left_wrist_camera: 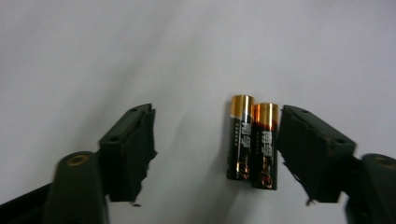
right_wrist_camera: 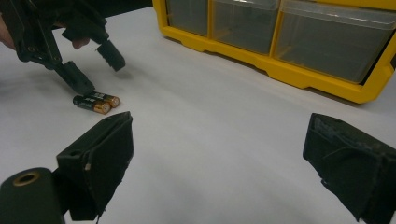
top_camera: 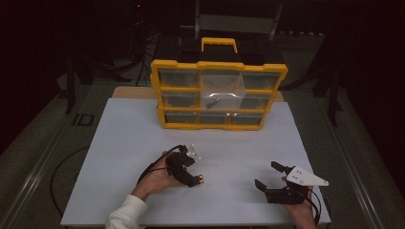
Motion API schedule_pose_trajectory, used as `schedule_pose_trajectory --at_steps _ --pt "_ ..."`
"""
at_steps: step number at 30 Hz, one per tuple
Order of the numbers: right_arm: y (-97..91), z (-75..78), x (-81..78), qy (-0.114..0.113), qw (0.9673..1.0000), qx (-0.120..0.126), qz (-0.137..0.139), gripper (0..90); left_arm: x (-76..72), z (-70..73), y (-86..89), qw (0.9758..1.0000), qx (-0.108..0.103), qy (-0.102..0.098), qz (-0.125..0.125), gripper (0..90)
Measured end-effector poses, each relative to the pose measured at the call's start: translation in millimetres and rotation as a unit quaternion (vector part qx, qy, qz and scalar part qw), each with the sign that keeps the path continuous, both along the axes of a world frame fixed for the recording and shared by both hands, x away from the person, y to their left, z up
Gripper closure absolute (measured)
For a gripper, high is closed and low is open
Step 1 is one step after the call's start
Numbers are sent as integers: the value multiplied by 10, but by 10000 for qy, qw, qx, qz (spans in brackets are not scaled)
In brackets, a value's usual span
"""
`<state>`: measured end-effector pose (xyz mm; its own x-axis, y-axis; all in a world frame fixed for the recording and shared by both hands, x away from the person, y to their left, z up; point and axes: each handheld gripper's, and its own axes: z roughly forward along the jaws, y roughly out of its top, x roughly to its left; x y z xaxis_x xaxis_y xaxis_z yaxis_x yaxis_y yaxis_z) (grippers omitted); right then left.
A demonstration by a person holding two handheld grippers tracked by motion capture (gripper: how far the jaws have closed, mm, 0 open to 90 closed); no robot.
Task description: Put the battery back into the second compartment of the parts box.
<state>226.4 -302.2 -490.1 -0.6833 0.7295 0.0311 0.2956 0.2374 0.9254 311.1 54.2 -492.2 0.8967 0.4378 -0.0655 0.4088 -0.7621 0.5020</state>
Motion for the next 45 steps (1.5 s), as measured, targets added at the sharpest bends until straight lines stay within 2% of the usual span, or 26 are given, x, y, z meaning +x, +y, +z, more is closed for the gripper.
schedule_pose_trajectory --at_steps 1,2,5,6,8,13,16,22,29,37,45 --pt "0 0 0 0 10000 0 0 86 0 0 0 10000 0 0 0 350" --pt "-2 0 1 -4 10000 0 0 85 0 -13 19 9999 -65 107 -89 435" --pt "-1 0 0 -2 10000 -3 -1 85 -2 -22 25 9998 -75 153 -129 541" --pt "0 0 0 1 10000 -9 2 85 -2 -30 26 9997 -22 171 -163 573" --pt "1 0 -1 1 10000 -6 6 85 -2 -37 25 9997 0 183 -175 624" --pt "-2 1 1 -9 10000 -14 12 85 9 -77 16 9995 13 262 -185 687" --pt "-1 1 -1 -2 10000 -15 4 85 10 -117 0 9994 115 231 -210 749" --pt "5 -1 -2 8 10000 -18 17 85 2 -117 -2 9995 140 103 -276 776" --pt "3 -2 0 9 10000 -22 16 85 -3 -115 0 9993 153 68 -341 776" --pt "2 -2 1 12 10000 -28 21 86 -7 -81 3 9991 54 11 -409 777" --pt "3 -2 2 9 10000 -9 18 85 5 104 81 9990 -95 -163 -416 777"
